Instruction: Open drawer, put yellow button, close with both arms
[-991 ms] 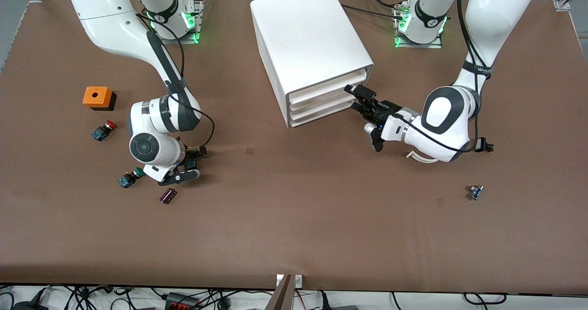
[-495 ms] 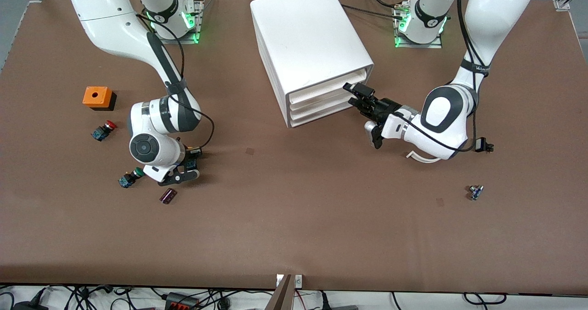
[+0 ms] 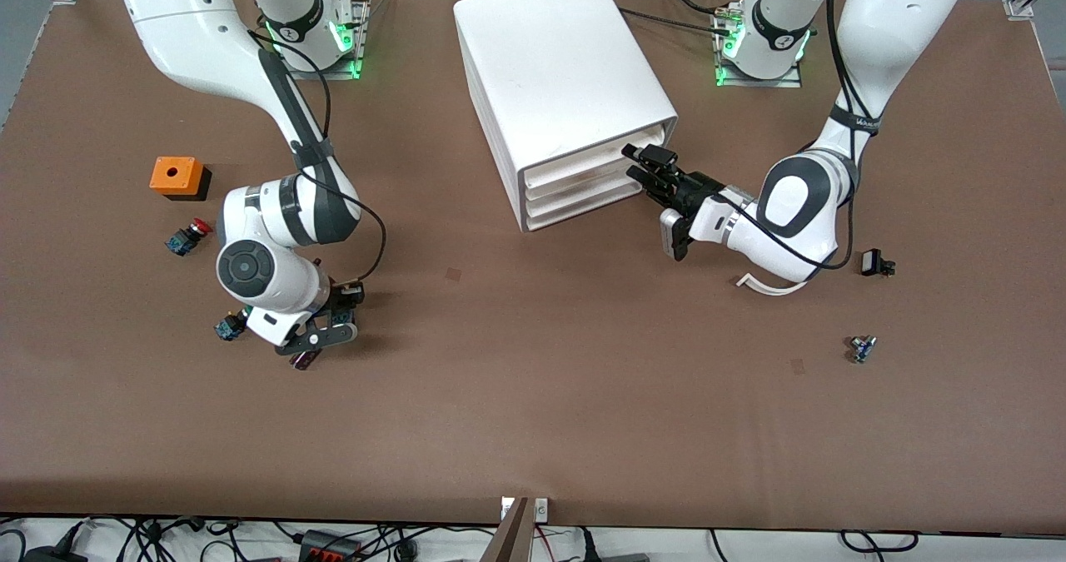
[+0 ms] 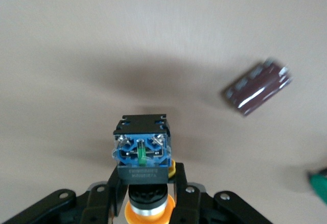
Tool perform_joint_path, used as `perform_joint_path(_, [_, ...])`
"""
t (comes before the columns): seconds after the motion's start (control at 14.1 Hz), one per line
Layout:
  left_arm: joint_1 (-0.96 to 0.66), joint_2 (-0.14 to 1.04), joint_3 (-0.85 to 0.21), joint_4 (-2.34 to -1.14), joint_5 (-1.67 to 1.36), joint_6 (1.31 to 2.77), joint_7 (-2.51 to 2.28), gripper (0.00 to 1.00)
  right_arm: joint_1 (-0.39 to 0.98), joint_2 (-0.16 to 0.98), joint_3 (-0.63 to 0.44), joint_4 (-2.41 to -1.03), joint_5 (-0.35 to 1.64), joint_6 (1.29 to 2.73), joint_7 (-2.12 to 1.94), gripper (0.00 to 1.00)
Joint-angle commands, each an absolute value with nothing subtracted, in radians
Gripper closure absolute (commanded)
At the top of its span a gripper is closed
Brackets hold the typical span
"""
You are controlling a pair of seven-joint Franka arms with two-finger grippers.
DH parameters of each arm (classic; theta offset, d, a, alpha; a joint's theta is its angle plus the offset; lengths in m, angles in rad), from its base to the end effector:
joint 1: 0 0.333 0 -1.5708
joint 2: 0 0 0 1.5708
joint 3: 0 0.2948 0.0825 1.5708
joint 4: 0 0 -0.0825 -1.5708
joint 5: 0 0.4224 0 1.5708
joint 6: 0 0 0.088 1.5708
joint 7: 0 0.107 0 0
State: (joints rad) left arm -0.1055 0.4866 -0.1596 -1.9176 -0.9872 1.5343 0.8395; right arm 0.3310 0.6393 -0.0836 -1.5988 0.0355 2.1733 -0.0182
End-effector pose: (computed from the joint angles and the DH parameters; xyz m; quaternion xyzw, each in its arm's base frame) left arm 0.5261 -0.2374 0.2050 0.7574 -0.2601 -0.2229 0.5559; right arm 0.6828 0.1797 0.2126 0.9911 0.1293 -0.0297 0.0144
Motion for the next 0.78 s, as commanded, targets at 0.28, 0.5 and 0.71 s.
perform_joint_path(0.28, [-0.107,0.426,-0.179,-1.98,-1.035,1.536,0.906,0.75,0.382,0.591,-0.071,-1.384,0.054,2.132,-0.029,0.91])
perform_joint_path(0.5, [-0.115,0.44,-0.179,-1.967,-1.02,1.551,0.936,0.88,0.387,0.589,-0.005,-1.315,0.051,2.128,-0.026,0.91])
perform_joint_path(0.71, [-0.12,0.475,-0.179,-1.924,-0.968,1.581,0.924,0.92,0.419,0.583,0.031,-1.281,0.049,2.099,0.012,0.93])
